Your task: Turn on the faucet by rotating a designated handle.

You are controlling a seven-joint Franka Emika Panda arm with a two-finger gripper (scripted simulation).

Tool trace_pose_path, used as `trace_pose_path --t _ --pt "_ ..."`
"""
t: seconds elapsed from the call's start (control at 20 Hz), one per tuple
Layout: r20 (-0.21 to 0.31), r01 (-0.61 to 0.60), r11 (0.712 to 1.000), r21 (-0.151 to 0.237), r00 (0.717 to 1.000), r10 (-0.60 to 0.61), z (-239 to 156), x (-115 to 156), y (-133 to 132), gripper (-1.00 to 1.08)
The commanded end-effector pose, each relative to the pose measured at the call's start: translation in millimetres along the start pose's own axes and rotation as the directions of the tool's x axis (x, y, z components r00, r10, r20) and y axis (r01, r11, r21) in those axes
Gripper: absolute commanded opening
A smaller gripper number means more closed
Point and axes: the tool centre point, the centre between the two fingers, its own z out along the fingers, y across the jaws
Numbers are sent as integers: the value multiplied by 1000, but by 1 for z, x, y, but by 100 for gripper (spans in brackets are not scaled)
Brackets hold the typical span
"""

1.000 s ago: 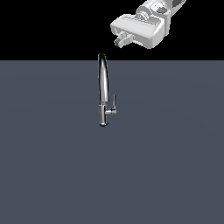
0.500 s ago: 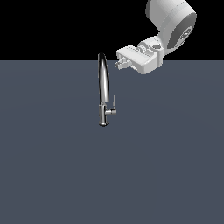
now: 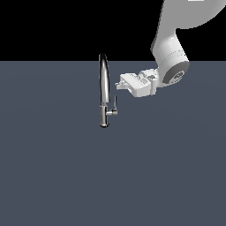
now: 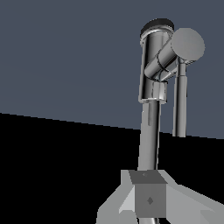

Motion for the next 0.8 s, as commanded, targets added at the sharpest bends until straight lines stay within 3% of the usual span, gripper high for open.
trace_pose_path --t 0.0,0.35,0.75 --pt "44 -38 999 33 998 36 5 17 -2 -100" --pt "125 -111 990 89 987 100 17 49 -4 -100" --pt "143 -128 987 100 983 113 20 55 -4 -100"
